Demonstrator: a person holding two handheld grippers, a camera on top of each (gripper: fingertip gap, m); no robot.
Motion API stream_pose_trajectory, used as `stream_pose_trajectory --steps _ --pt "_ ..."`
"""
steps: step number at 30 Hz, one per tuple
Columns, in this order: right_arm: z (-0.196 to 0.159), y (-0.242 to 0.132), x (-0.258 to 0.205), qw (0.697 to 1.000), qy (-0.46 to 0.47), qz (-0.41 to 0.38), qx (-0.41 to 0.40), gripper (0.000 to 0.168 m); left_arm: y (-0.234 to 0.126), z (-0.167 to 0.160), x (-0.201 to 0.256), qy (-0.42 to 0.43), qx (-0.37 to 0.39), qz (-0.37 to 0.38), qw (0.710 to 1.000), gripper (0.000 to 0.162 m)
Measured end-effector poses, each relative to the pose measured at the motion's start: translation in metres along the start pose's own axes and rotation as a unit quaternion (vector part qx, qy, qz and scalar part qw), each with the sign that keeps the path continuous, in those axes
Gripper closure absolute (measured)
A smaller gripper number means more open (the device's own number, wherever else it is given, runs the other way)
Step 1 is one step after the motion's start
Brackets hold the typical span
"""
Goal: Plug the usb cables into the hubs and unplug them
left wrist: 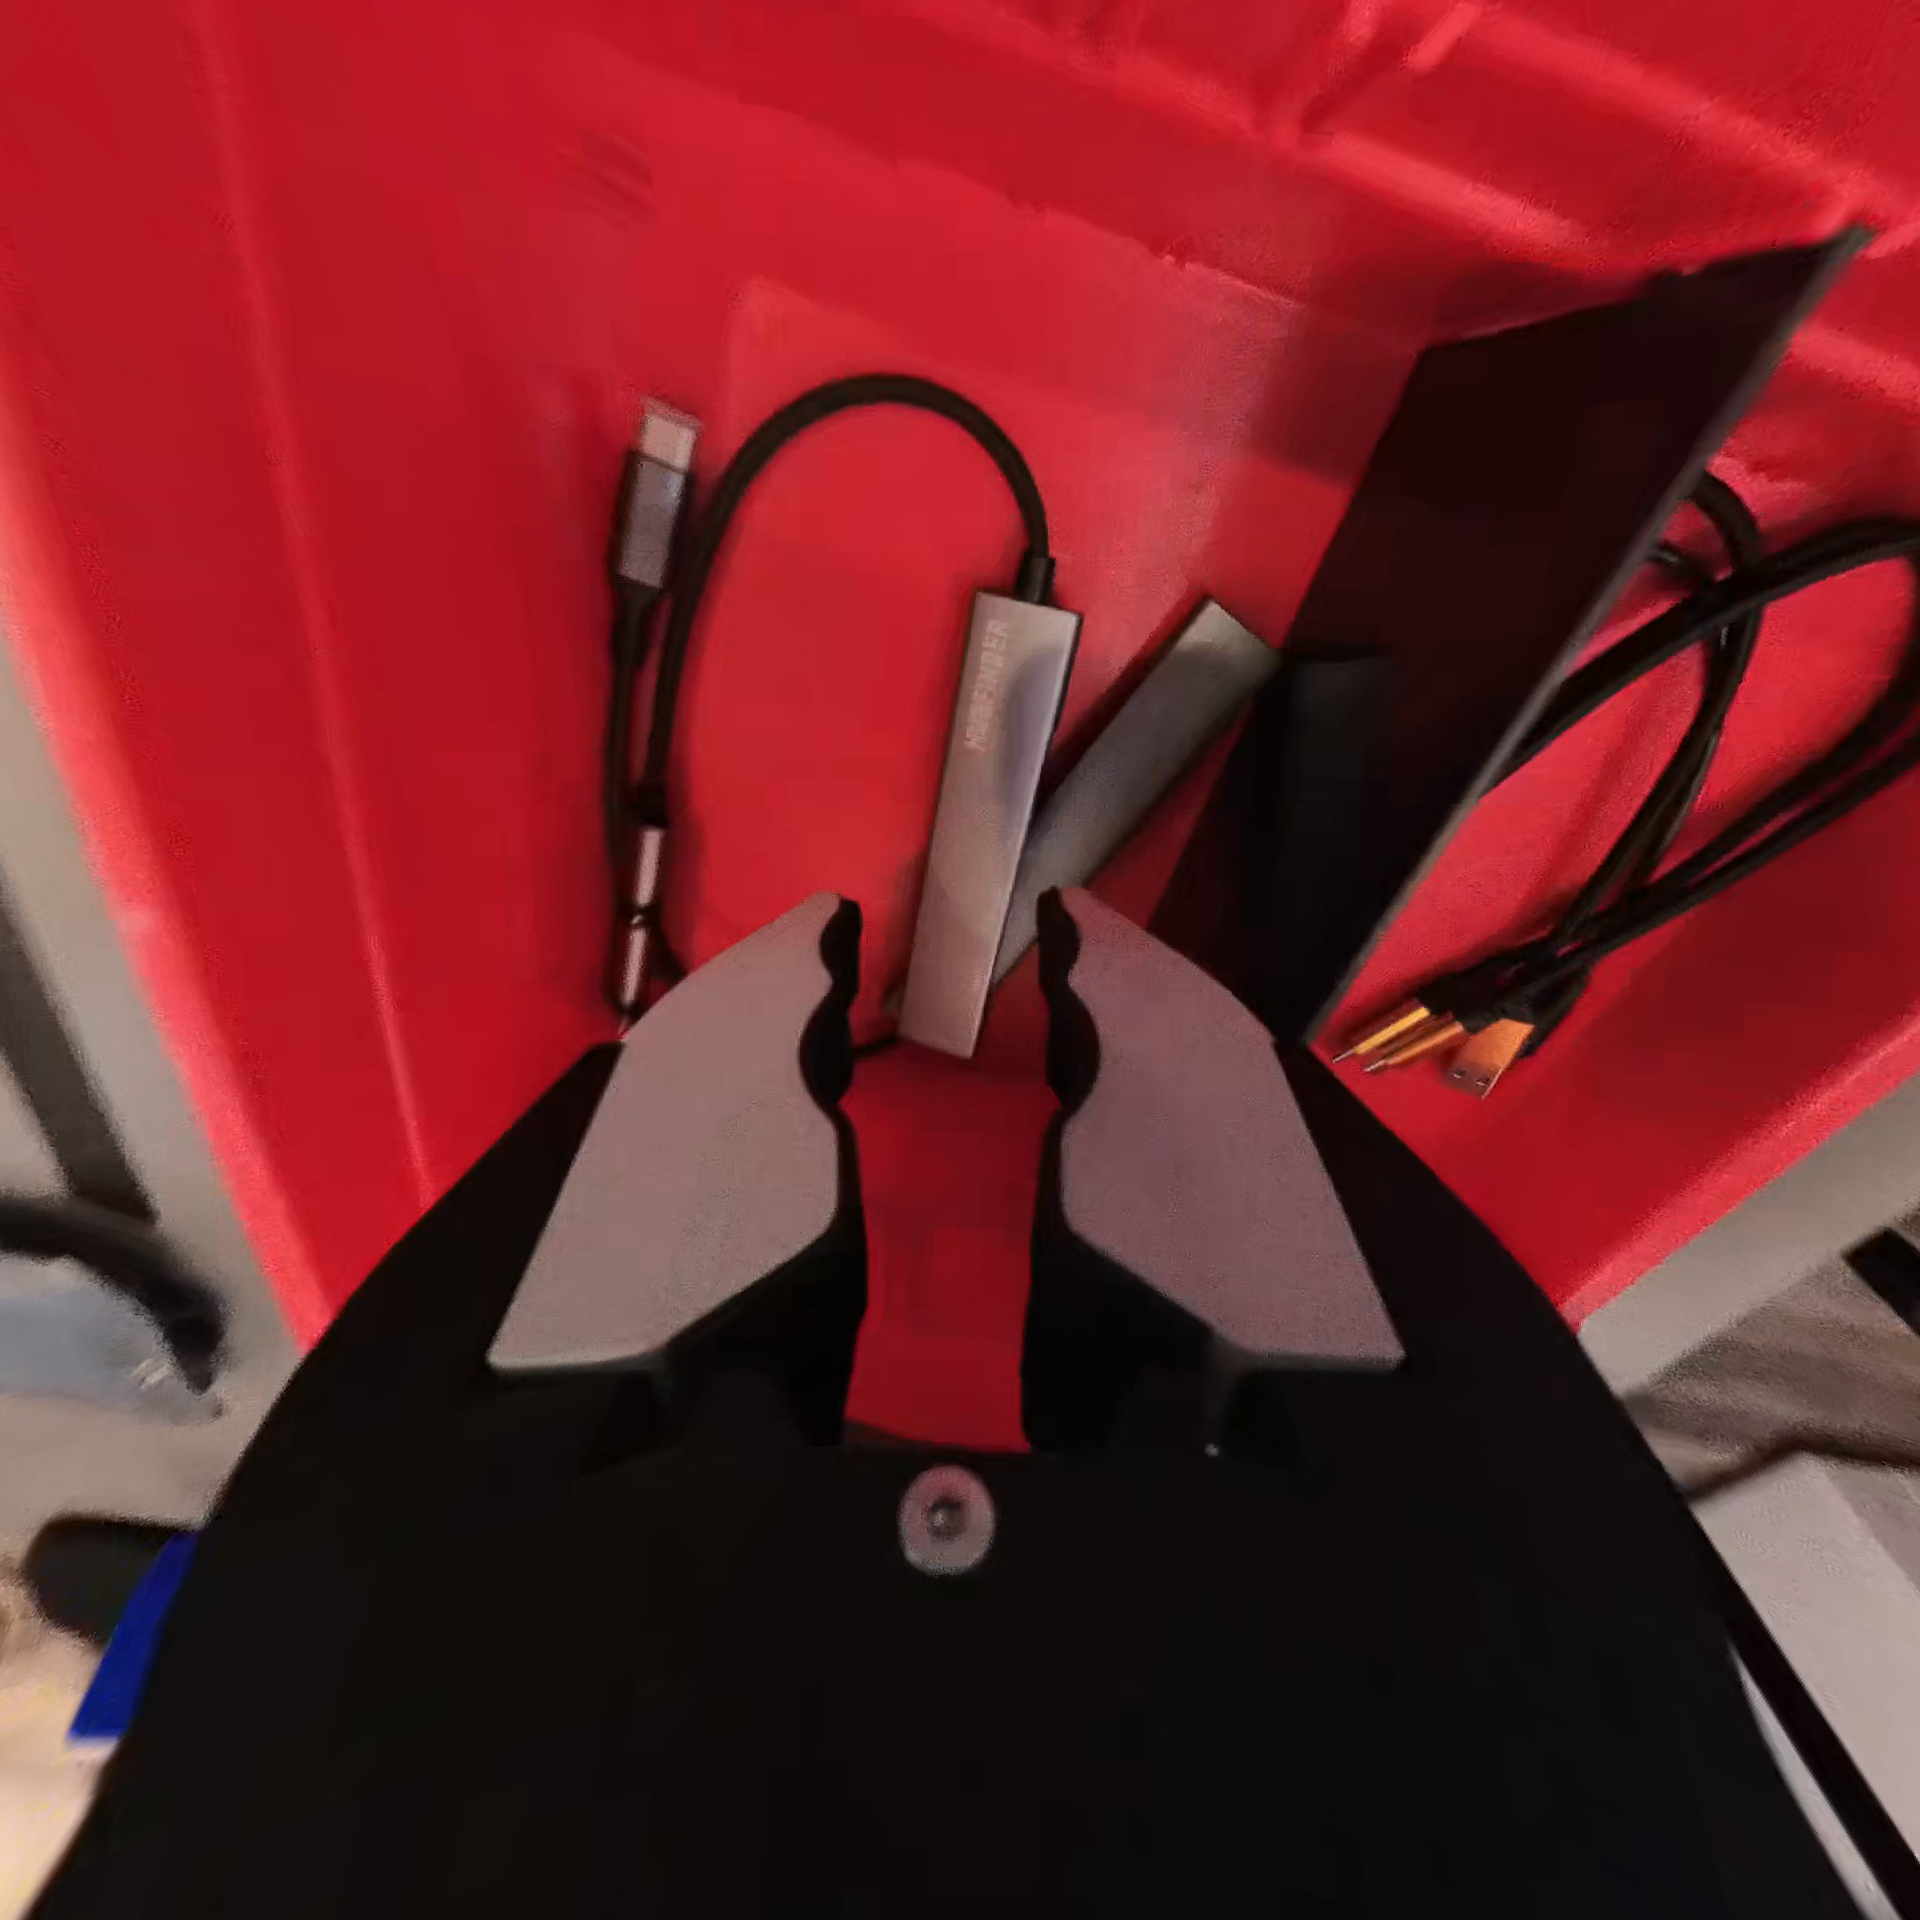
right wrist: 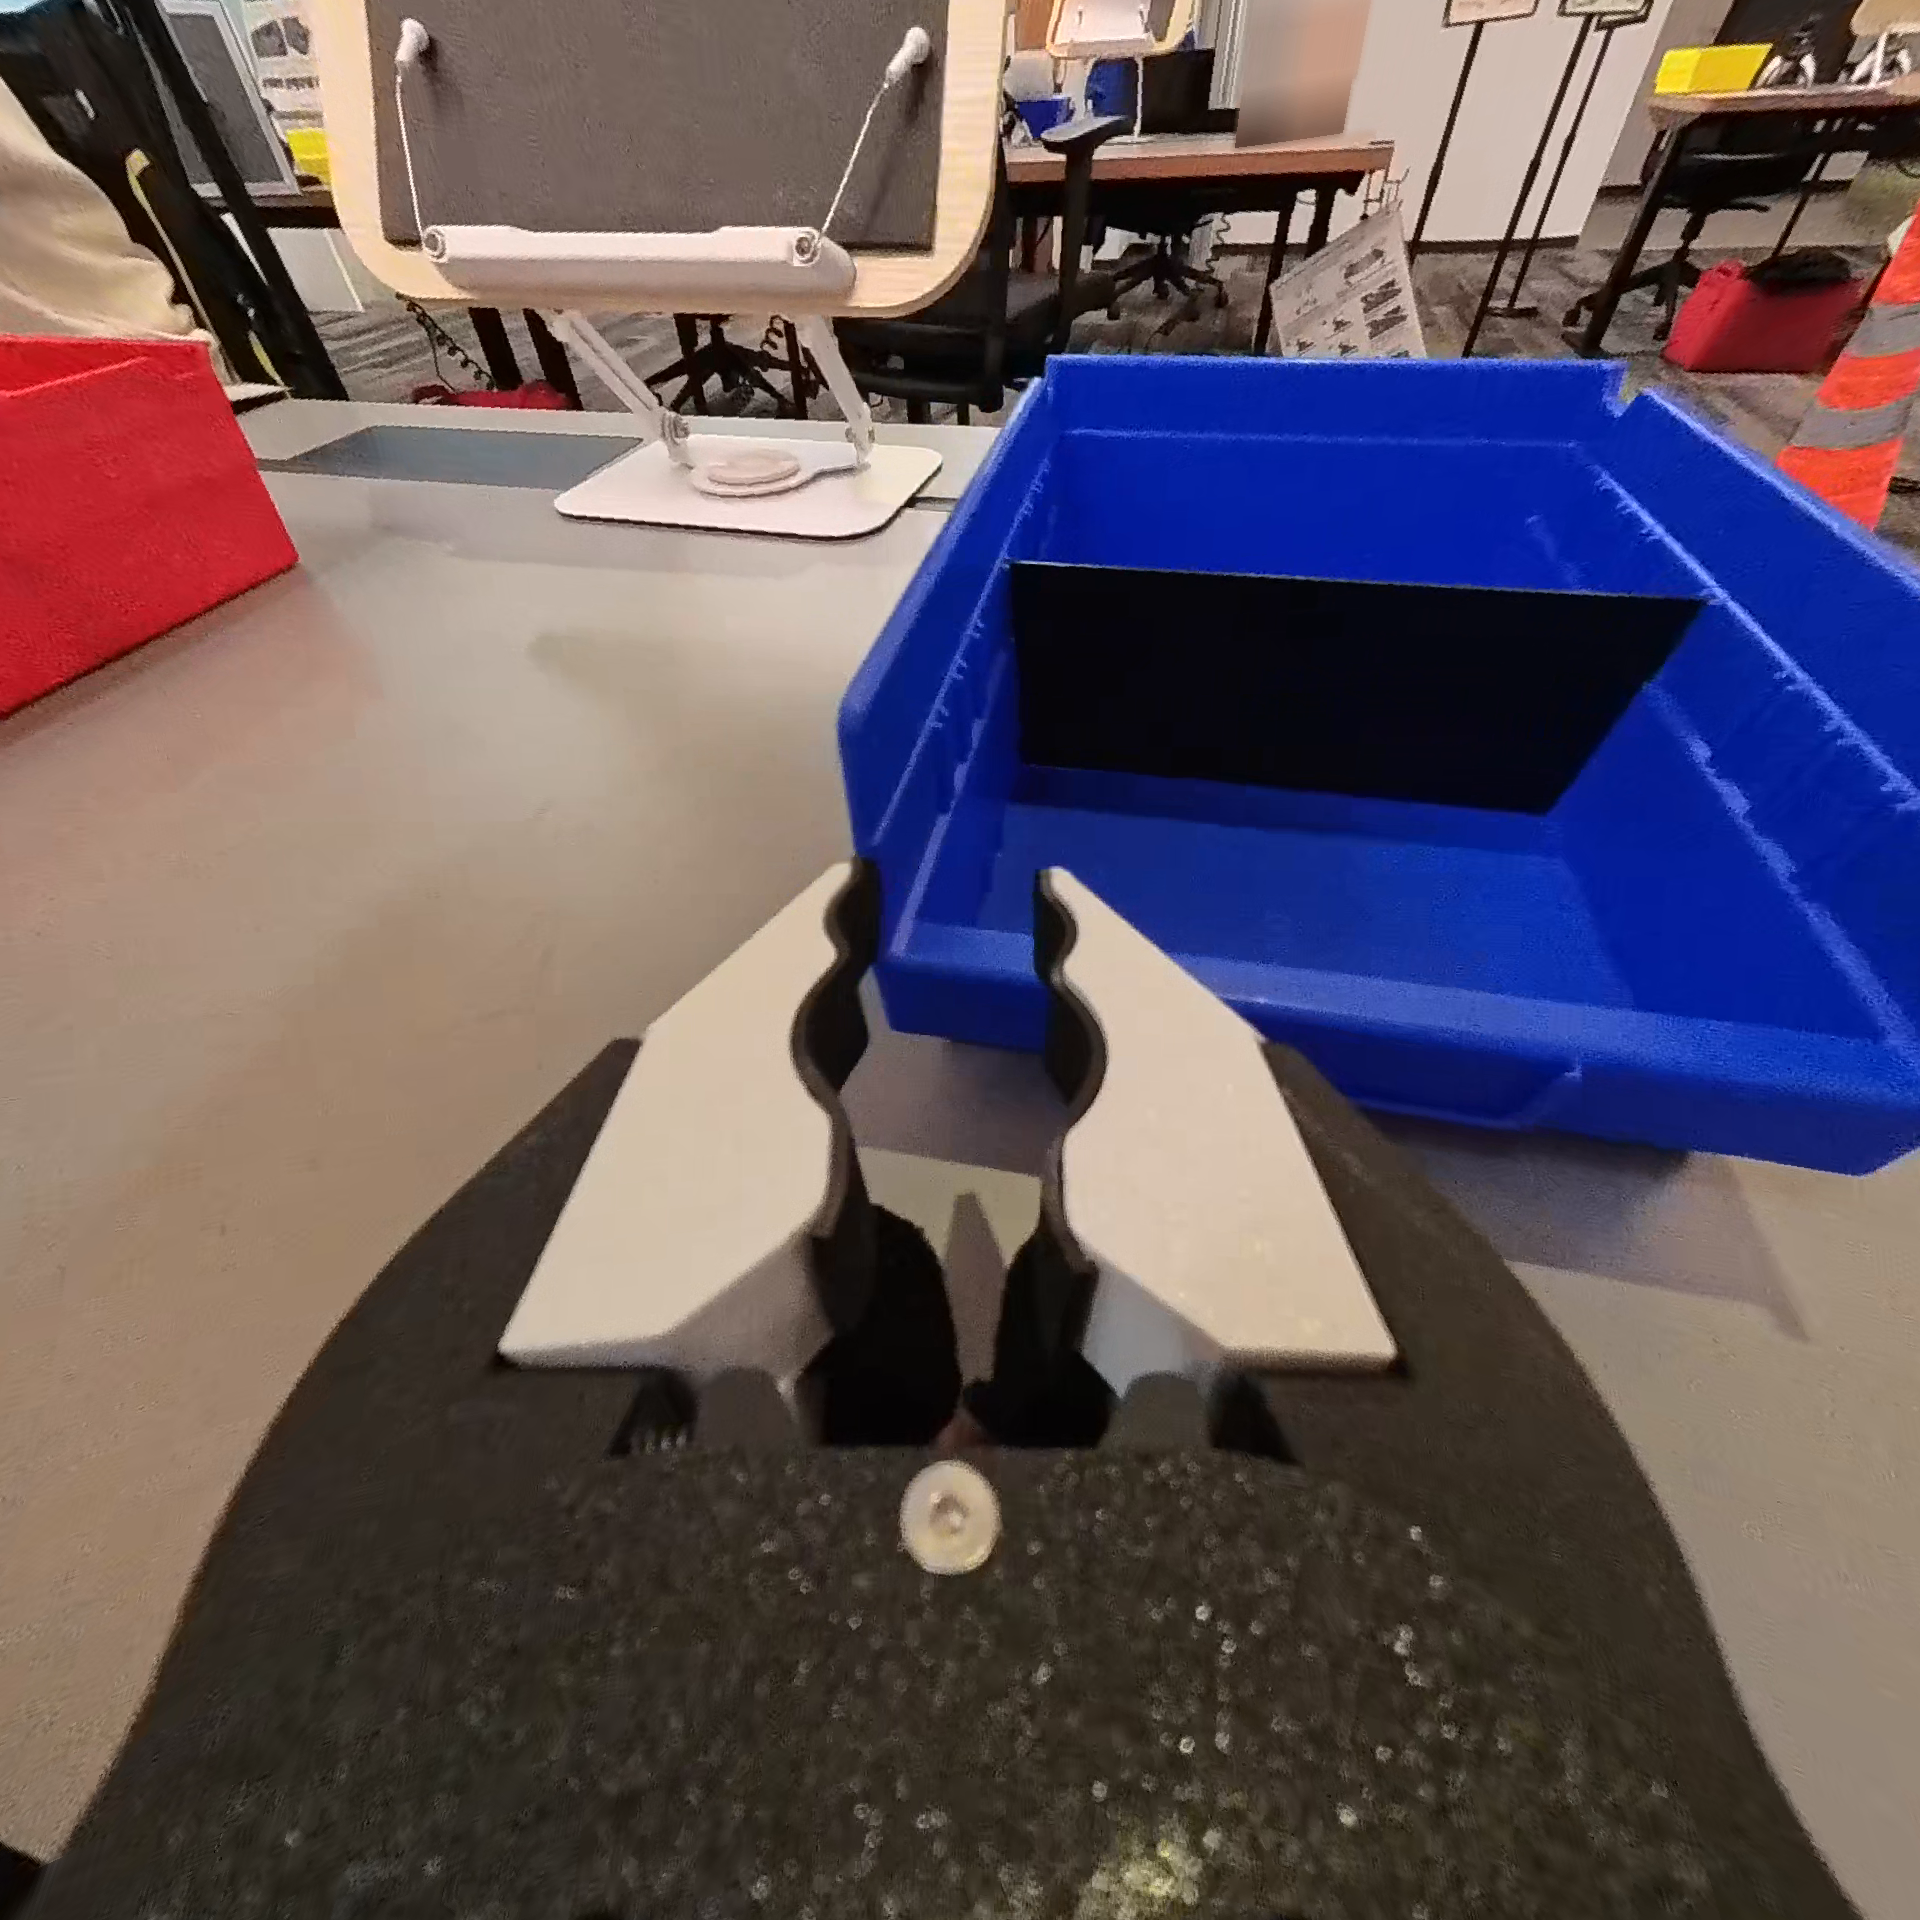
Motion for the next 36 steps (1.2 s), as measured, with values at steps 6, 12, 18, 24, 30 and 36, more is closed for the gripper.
stream_pose_trajectory --steps 6,12,18,24,30,36 --pt "0.001 0.002 0.003 0.999 0.036 0.016 0.005 0.141 0.036 -0.003 -0.002 0.022 -0.044 -0.027 0.998 0.125" --pt "0.001 0.007 -0.002 0.998 0.051 0.037 0.005 0.141 0.036 0.000 0.003 0.029 -0.023 -0.028 0.999 0.140" --pt "0.006 0.008 -0.037 0.996 -0.001 0.090 0.014 0.140 0.009 -0.009 0.008 0.031 -0.025 -0.025 0.999 0.141" --pt "0.009 0.016 -0.110 0.969 -0.120 0.215 0.026 0.139 -0.067 -0.003 0.033 0.035 0.015 -0.040 0.999 0.141" --pt "0.057 0.031 -0.191 0.899 -0.275 0.324 0.103 0.128 -0.139 0.043 0.105 0.087 0.041 -0.128 0.987 0.141" --pt "0.111 0.059 -0.272 0.838 -0.383 0.336 0.195 0.128 -0.148 0.127 0.185 0.184 0.032 -0.189 0.964 0.141"
Point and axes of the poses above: each gripper's, where its closed fingertips meet, y out along the fingers, z out of its top, x = y × z across the jaws, the point moved 2 cm from there along -y, back along the fingers
